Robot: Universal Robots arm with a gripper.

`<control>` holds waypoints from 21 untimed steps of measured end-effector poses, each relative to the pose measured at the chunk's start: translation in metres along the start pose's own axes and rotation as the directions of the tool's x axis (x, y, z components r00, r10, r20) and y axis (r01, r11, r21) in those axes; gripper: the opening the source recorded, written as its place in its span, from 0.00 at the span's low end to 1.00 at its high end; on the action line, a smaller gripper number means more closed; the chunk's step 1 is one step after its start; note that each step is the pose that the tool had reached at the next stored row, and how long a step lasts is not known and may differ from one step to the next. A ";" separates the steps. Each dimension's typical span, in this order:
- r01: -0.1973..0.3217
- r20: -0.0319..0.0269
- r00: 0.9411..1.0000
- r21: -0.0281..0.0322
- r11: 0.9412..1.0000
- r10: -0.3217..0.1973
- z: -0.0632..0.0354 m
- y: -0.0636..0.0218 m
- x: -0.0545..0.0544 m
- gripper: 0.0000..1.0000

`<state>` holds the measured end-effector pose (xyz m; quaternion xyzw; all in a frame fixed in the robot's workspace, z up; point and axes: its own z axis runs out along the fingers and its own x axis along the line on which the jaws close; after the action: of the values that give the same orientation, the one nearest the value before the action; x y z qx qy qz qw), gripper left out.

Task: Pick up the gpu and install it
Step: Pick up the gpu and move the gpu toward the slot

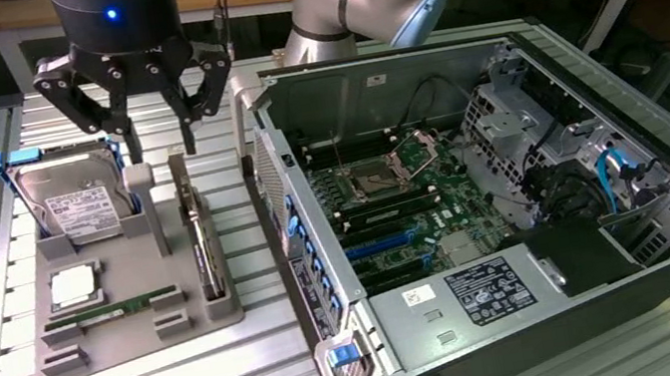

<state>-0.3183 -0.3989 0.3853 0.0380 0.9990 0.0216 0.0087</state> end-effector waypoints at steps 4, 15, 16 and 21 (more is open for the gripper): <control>0.000 0.000 1.000 0.000 1.000 0.000 0.0000 0.0000 0.000 0.66; 0.063 -0.003 0.998 -0.001 0.998 -0.063 0.0000 0.0000 0.000 0.66; 0.071 -0.003 0.997 -0.001 0.997 -0.071 0.0001 0.0000 0.000 0.66; 0.087 -0.004 0.996 -0.001 0.996 -0.087 0.0002 0.0000 0.000 0.66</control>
<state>-0.3182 -0.3989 0.3851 -0.0055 0.9997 0.0219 0.0077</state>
